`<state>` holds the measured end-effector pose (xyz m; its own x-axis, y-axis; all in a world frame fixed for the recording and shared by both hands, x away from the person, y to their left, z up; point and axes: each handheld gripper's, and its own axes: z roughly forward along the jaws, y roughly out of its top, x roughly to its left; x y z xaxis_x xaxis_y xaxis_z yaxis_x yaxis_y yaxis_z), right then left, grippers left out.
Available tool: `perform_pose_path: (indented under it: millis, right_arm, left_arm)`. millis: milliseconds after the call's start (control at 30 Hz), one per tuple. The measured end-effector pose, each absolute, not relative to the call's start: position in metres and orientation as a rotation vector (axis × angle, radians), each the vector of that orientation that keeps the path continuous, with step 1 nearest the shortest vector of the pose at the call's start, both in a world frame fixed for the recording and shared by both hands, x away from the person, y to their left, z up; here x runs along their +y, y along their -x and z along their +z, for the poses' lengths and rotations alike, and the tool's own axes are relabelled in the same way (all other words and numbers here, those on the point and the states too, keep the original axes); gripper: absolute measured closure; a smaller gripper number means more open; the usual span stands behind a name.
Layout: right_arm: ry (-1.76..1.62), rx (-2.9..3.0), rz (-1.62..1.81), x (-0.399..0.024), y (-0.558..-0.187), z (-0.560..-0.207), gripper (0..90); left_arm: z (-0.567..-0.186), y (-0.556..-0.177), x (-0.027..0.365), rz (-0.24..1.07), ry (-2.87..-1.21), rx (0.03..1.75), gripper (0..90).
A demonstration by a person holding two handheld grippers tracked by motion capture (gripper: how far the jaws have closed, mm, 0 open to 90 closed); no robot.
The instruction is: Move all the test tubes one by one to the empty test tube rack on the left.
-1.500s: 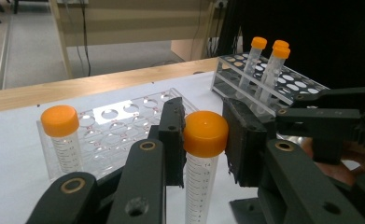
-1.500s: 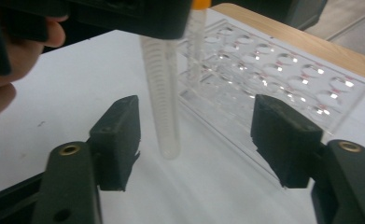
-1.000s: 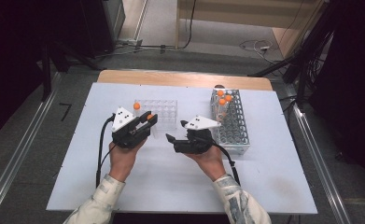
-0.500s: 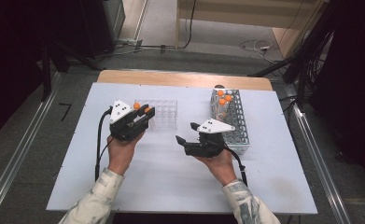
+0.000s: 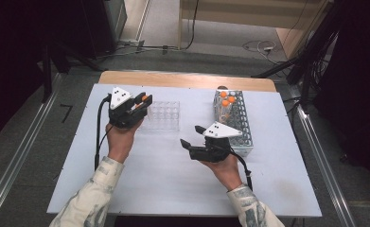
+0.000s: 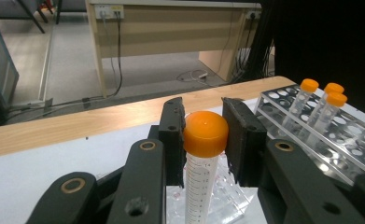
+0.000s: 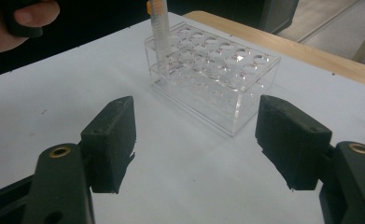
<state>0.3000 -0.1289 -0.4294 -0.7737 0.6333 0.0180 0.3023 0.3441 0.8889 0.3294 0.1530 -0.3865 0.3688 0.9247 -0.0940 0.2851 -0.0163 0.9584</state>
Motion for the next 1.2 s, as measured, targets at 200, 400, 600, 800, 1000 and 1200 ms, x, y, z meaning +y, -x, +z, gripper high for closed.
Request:
perform_pose_path:
  millis: [200,400,600,800,1000,1200]
  right_arm:
    - [-0.827,2.283,1.411,-0.128,-0.299,-0.43,27.6]
    - [-0.832,2.278,1.422,-0.129,-0.299,-0.429,27.5]
    - [-0.831,2.277,1.433,-0.13,-0.298,-0.428,27.5]
    - [-0.832,2.271,1.452,-0.133,-0.297,-0.426,27.5]
    - [-0.832,2.268,1.456,-0.134,-0.297,-0.426,27.5]
    - [-0.83,2.26,1.468,-0.135,-0.296,-0.424,27.6]
  left_arm:
    - [-0.388,-0.337,0.156,0.742,-1.54,1.146,70.1]
    - [-0.391,-0.343,0.159,0.762,-1.526,1.156,70.1]
    - [-0.394,-0.349,0.16,0.781,-1.529,1.157,70.1]
    - [-0.395,-0.35,0.158,0.794,-1.547,1.156,70.1]
    - [-0.397,-0.35,0.156,0.809,-1.571,1.156,70.1]
    - [-0.404,-0.348,0.154,0.823,-1.591,1.155,70.0]
